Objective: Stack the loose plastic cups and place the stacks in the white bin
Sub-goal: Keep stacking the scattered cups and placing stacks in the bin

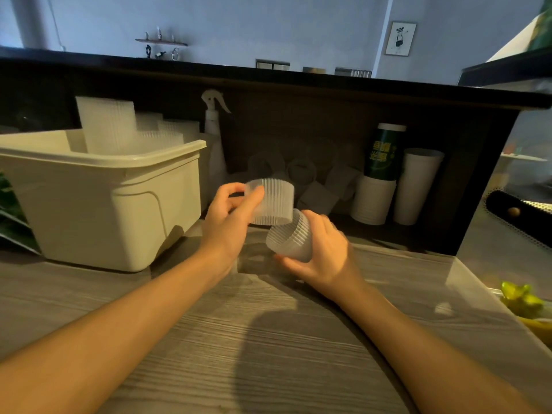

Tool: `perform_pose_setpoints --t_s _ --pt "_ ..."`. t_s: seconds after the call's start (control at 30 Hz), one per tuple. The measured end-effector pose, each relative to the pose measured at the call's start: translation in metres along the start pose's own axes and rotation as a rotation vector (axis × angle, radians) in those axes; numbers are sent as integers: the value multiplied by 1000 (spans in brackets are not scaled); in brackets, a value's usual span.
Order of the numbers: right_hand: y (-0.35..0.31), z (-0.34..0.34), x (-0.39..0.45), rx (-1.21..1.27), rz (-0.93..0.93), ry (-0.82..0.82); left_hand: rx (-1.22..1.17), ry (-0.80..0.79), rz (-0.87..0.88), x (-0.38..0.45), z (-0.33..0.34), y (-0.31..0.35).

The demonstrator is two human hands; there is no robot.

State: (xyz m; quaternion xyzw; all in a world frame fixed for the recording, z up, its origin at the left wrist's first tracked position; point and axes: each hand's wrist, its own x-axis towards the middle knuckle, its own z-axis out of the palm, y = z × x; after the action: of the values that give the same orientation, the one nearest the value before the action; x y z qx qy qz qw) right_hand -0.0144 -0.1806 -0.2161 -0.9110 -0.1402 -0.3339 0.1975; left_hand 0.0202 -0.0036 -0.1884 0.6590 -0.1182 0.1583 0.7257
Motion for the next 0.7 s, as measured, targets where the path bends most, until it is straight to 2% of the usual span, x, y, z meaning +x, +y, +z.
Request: perform_pose_setpoints --t_s 0.07,0.23,0.43,0.57,0.7 --pt "1 0 -1 68 37 20 93 -8 50 -4 2 -2" --pt "8 3 -4 169 102 66 278 -153 187 -8 4 -4" --pt "6 2 -4 327 161 15 247 -67 246 -18 8 -4" --pt "4 0 -4 410 206 27 323 -137 302 -24 13 -10" --pt "3 -3 -4 466 219 -1 363 -111 354 -23 14 -9"
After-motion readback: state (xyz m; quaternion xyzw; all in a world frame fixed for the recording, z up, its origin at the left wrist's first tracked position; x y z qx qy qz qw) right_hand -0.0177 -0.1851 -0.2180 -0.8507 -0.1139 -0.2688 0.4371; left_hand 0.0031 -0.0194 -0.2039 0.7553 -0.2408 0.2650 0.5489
